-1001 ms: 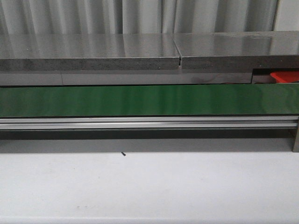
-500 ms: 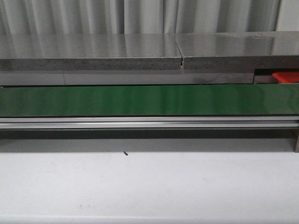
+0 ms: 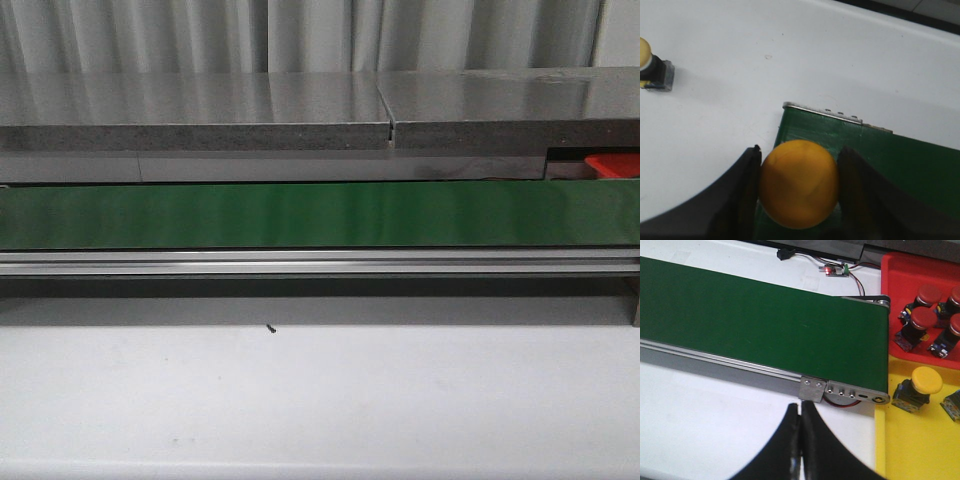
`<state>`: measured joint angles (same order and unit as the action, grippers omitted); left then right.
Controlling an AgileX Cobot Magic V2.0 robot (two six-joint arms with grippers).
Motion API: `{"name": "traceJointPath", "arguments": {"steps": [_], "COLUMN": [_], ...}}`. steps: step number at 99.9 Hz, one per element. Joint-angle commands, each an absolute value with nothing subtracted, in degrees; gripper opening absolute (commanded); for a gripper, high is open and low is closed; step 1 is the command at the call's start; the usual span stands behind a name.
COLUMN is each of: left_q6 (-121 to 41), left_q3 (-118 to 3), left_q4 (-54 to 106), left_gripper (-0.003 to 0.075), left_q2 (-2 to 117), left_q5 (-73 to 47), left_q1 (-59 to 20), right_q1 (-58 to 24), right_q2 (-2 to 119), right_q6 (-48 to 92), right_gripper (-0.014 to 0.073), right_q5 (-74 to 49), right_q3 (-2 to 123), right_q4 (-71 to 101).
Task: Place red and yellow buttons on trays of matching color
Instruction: 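Lower the left gripper onto a yellow button and grasp it, then carry the yellow button onto the green belt with the left gripper, release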
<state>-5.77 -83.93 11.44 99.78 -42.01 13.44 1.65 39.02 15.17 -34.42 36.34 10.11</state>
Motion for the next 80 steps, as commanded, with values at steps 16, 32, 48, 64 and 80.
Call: {"name": "traceJointPath", "arguments": {"steps": [16, 32, 48, 64, 80], "left_q6": [-5.9, -5.9, -6.4, -6.4, -6.5], "left_q3": [-78.7, -77.2, -77.2, -77.2, -77.2], "left_q4": [12.3, 12.4, 12.4, 12.4, 12.4], "left_gripper": [0.0114, 0.0116, 0.0193, 0.0454, 0.0674], "left_q2": [96.6, 96.6, 96.8, 96.8, 96.7], "left_q5": [-33.4, -32.7, -32.8, -33.3, -33.9], "left_q1": [10.1, 10.0, 10.0, 10.0, 10.0], "right_q1": [1.7, 1.7, 1.7, 1.7, 1.7], "right_q2": [38.8, 38.8, 38.8, 38.8, 38.8], "right_q6": [15.1, 15.1, 15.1, 15.1, 15.1], "right_gripper": [-0.0067, -0.0067, -0.0067, -0.0067, -0.0067], "right_q5": [-31.0, -31.0, -31.0, -31.0, -31.0], "right_q3": [37.8, 37.8, 37.8, 37.8, 37.8], "right_q4": [9.9, 9.9, 9.9, 9.9, 9.9]}}
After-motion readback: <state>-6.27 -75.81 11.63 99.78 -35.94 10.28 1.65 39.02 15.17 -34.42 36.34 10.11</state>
